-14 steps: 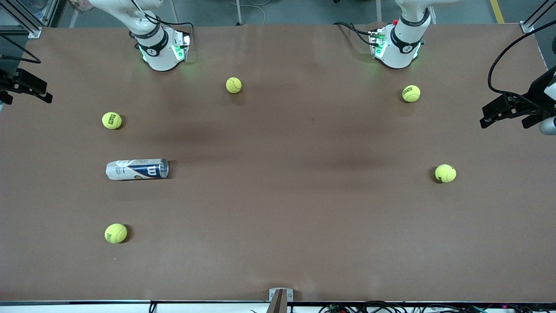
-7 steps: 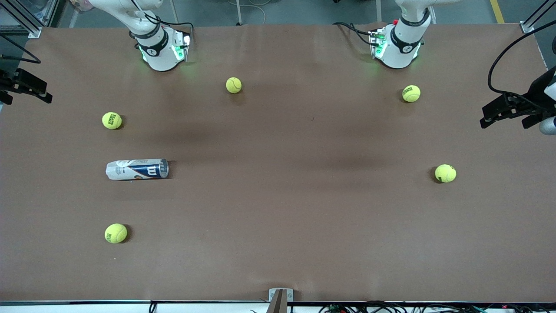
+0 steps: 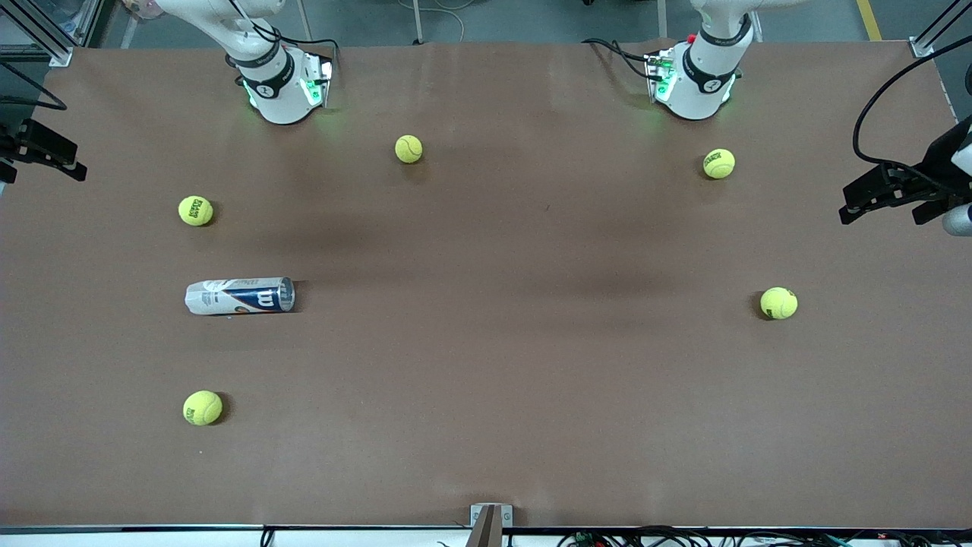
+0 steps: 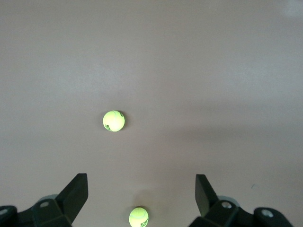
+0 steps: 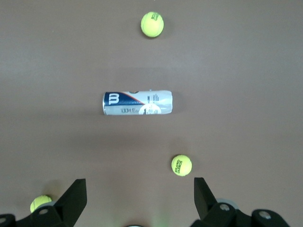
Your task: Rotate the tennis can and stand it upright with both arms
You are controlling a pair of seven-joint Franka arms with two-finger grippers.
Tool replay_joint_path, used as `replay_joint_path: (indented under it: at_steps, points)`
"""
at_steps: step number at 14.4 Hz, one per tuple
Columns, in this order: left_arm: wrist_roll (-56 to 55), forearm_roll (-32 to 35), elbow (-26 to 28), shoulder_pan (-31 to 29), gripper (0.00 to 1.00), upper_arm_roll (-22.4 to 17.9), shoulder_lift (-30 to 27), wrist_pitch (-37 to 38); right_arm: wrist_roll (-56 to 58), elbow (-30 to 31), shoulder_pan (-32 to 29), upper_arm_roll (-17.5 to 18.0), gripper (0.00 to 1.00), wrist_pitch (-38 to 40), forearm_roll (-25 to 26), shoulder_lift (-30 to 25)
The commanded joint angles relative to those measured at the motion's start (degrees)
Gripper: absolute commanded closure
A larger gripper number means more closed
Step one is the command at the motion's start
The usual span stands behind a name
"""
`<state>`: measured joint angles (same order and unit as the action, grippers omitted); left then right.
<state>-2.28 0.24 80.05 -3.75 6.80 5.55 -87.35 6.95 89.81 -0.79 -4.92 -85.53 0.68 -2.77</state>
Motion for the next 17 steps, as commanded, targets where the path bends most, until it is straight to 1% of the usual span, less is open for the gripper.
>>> replay_joint_path:
  at_steps: [1, 3, 5, 6, 8, 9, 11, 12, 14, 17]
  points:
    - [0.25, 0.55, -0.42, -0.29, 0.00, 0.15, -0.63, 1.04, 0.52, -1.04, -1.05, 0.17, 0.00, -4.71, 0.90, 5.65]
    - [0.25, 0.55, -0.42, -0.29, 0.00, 0.15, -0.63, 1.04, 0.52, -1.57, -1.05, -0.01, 0.00, -6.65, 1.16, 8.91]
    - [0.25, 0.55, -0.42, -0.29, 0.00, 0.15, -0.63, 1.04, 0.43, -1.74, -1.23, -0.09, 0.00, -9.55, 3.87, 12.07]
    - [0.25, 0.55, -0.42, -0.29, 0.00, 0.15, -0.63, 1.04, 0.34, -1.83, -1.67, -0.09, 0.00, -10.35, 5.02, 12.35]
    - [0.25, 0.55, -0.42, -0.38, 0.00, 0.15, -0.63, 1.04, -2.54, -1.57, -2.28, -0.44, 0.00, -10.88, 5.12, 12.44]
    - [0.25, 0.55, -0.42, -0.38, 0.00, 0.15, -0.63, 1.04, -9.35, -1.13, -3.59, -0.62, 0.00, -10.97, 4.69, 12.52]
    - [0.25, 0.46, -0.42, -0.30, 0.00, 0.15, -0.63, 1.04, -24.89, 0.18, -4.04, -0.62, 0.00, -10.62, 4.59, 12.44]
    - [0.25, 0.46, -0.42, -0.29, 0.00, 0.15, -0.63, 1.04, -33.41, 0.54, -3.96, -0.62, 0.02, -10.10, 4.42, 12.44]
    - [0.25, 0.46, -0.42, -0.38, 0.00, 0.15, -0.63, 1.04, -50.47, 1.41, -3.52, -0.45, 0.00, -9.04, 3.90, 12.79]
    - [0.25, 0.46, -0.42, -0.38, 0.00, 0.06, -0.72, 1.04, -66.76, 3.26, -3.16, -0.45, 0.00, -9.38, -0.14, 13.93]
